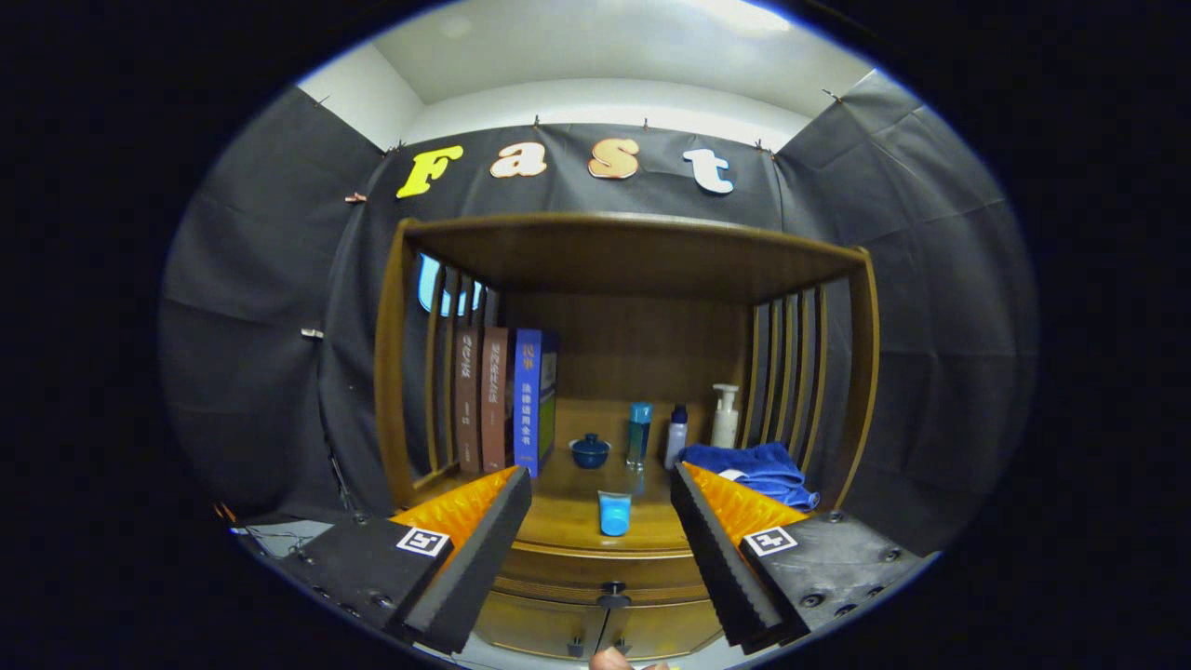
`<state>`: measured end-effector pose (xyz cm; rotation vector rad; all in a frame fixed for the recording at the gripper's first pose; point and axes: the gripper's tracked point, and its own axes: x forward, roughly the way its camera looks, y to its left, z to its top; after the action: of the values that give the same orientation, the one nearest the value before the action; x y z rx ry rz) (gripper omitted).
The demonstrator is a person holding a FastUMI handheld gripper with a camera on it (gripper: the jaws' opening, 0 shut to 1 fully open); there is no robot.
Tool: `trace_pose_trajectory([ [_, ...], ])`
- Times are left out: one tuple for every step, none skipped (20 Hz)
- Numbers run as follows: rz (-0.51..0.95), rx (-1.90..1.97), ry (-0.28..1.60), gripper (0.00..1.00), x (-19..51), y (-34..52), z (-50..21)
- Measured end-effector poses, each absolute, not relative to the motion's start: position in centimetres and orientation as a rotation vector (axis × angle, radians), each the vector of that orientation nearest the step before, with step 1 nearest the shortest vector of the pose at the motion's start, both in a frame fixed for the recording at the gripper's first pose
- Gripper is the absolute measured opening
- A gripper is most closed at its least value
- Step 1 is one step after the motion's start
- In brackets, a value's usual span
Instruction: Pull open the drawer, take out the items inside it, and place them on the countertop above the cabinet.
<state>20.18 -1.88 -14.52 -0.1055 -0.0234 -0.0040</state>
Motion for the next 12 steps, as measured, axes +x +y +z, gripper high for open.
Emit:
trace_pose_trajectory([
  [0.002, -0.106, -0.033, 0.99, 19.2, -1.7, -13.1],
  [0.006, -0.104, -0.046, 0.99, 18.1, -1.5, -11.6],
  [0.006, -0.095, -0.057, 0.99, 16.9, -1.4, -10.0],
  [0.008, -0.080, -0.066, 0.99, 15.8, -1.2, -8.7],
  [0.014, -0.061, -0.078, 0.99, 14.6, -0.9, -7.4],
  [0.032, -0.044, -0.087, 0.99, 13.4, -0.2, -6.1],
  [0.050, -0.032, -0.096, 0.99, 12.2, 0.2, -5.1],
  [0.062, -0.033, -0.099, 0.99, 11.2, 0.6, -4.2],
  [0.070, -0.036, -0.103, 0.99, 10.3, 0.9, -3.5],
  [0.073, -0.044, -0.101, 0.99, 9.3, 1.1, -2.8],
  [0.074, -0.051, -0.095, 0.99, 8.2, 1.3, -2.2],
  [0.073, -0.056, -0.088, 0.99, 7.0, 1.5, -1.8],
])
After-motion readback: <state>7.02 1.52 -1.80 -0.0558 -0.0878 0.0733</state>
